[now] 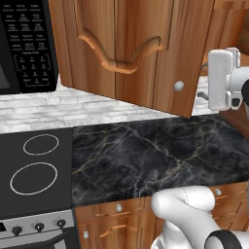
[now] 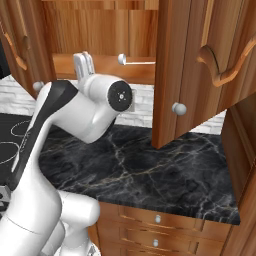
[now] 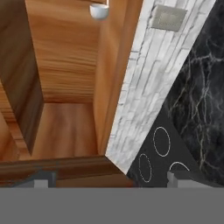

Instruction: Open the cabinet and move the ladle to the pot. Then close the cabinet.

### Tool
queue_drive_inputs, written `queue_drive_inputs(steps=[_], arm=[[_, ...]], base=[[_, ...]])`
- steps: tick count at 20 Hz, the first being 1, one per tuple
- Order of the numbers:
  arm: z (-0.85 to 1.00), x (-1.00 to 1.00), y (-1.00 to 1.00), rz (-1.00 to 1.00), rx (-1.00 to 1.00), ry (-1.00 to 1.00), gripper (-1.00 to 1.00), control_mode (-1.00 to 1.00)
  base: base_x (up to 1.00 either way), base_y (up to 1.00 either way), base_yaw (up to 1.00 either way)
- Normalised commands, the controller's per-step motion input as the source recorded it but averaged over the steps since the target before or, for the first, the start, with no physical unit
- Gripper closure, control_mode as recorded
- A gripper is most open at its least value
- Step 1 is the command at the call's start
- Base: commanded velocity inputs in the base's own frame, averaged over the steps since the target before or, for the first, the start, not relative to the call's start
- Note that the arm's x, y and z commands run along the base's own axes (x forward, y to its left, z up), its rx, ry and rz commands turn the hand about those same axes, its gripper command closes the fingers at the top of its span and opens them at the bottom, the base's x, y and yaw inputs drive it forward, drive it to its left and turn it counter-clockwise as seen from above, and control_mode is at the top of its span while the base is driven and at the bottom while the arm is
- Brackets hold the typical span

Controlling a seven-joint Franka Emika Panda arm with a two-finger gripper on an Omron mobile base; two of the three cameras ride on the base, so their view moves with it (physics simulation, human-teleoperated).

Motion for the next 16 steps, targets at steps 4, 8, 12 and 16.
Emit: queue_drive_inputs(steps=[4, 8, 12, 16], arm=[[0.00, 0.12, 0.45, 0.09, 0.00, -0.06, -1.00, -1.00], [0.00, 0.03, 0.33, 0.09, 0.00, -0.05, -1.00, -1.00], [0.00, 0.00, 0.29, 0.09, 0.00, -0.02, -1.00, -1.00], [0.00, -0.06, 0.27, 0.09, 0.00, -0.01, -1.00, -1.00]], base=[[0.00, 0.00, 0.00], [0.00, 0.00, 0.00], [0.00, 0.00, 0.00], [0.00, 0.00, 0.00]])
